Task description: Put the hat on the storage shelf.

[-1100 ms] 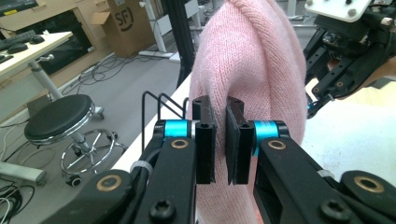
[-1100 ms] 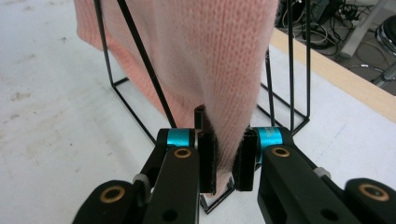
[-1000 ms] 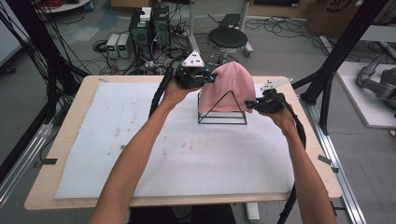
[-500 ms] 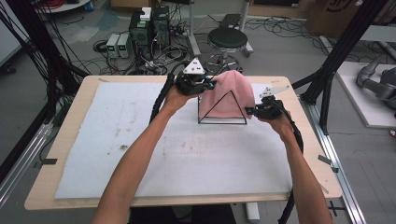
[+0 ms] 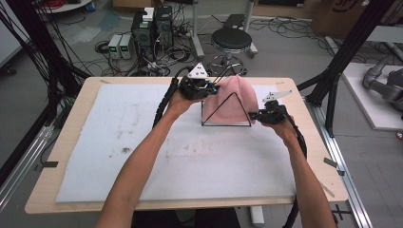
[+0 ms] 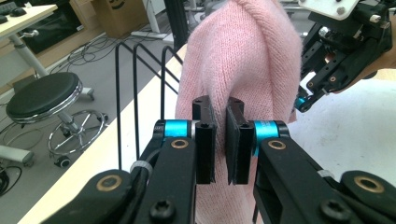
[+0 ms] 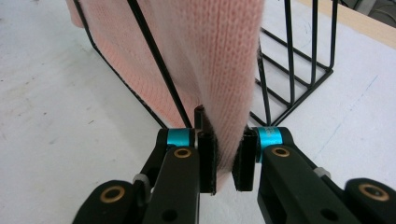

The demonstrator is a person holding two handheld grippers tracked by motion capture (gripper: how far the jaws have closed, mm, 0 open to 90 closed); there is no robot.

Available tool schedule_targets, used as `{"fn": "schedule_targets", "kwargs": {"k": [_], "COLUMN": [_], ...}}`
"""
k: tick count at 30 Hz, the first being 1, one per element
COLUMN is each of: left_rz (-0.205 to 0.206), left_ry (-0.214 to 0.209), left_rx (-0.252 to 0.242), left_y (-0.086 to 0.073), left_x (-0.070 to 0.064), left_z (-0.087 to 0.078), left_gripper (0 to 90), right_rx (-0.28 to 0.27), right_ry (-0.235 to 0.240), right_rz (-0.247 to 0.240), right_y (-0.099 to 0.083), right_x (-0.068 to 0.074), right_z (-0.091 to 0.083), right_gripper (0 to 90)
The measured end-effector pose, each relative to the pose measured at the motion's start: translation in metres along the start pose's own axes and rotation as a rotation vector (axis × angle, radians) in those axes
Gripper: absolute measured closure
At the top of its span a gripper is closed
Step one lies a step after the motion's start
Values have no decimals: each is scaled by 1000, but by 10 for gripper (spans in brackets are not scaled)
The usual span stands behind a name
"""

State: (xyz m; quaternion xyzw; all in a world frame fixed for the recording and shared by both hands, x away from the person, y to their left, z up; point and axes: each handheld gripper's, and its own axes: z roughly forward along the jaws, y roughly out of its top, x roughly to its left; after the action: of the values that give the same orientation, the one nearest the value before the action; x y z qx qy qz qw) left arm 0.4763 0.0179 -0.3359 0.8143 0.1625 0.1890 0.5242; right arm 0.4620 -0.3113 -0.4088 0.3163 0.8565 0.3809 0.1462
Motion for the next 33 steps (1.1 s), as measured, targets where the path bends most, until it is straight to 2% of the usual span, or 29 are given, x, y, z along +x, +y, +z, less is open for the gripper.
{"fn": "schedule_targets", "kwargs": {"k": [13,23,33], "left_rz": [-17,-17,-16], "left_ry": [-13,-19,-20], "left_rx": [18,28,30], "left_y": [-15,-17,-17], "left_x": [0,-1,0], "left_z": [5,7,9], "left_gripper": [835,835,834], "right_rx": [38,62,62], "right_ry": [-10,-12,-16], "right_rz": [-8,-2,2], "right_y": [-3,-5,-6], "right_x": [-1,-2,-3], "right_z": [10,15,16], "right_gripper": [839,839,838]}}
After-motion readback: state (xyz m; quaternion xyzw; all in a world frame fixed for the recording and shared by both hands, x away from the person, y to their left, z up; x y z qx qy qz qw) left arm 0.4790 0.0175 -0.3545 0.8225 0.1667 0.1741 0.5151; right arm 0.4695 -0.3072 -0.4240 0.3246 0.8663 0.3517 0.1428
